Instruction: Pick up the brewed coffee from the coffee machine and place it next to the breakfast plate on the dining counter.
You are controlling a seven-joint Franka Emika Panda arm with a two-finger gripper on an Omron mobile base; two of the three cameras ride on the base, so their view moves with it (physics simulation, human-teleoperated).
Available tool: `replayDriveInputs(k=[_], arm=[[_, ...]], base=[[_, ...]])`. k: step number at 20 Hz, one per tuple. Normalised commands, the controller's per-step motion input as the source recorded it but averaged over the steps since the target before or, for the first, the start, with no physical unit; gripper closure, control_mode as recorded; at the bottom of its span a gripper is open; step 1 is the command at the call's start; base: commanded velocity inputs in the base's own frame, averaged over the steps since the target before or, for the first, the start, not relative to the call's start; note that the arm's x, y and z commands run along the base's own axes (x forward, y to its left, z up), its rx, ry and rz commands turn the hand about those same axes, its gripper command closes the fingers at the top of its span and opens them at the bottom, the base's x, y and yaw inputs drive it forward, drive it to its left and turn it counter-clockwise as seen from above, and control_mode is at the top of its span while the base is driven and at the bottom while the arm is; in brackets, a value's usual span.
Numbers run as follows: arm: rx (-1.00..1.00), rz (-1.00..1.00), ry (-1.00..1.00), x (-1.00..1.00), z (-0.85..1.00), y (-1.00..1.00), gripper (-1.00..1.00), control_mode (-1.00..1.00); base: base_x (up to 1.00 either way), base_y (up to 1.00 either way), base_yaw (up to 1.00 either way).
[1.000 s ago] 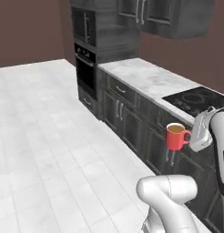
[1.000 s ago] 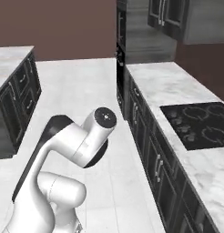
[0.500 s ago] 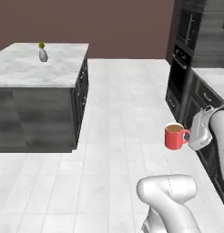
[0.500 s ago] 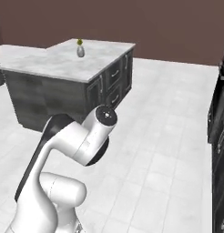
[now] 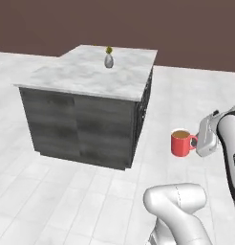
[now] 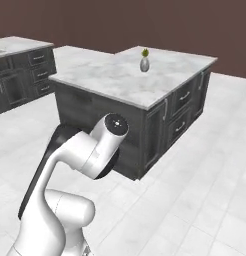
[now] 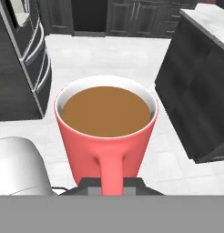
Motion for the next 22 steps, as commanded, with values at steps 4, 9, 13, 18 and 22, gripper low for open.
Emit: replayDriveInputs(k=[4,9,13,18,22], arm=[[0.0,0.0,0.0,0.0,0.0,0.0,1.0,1.0],[0.0,0.0,0.0,0.0,0.0,0.0,1.0,1.0],[0.0,0.0,0.0,0.0,0.0,0.0,1.0,1.0],[0.0,0.0,0.0,0.0,0.0,0.0,1.0,1.0],[0.0,0.0,0.0,0.0,0.0,0.0,1.0,1.0]], base=[[0.99,0.41,0.51],[1.0,0.42,0.5],[1.0,0.39,0.45],[1.0,0.3,0.38],[1.0,0.24,0.29]])
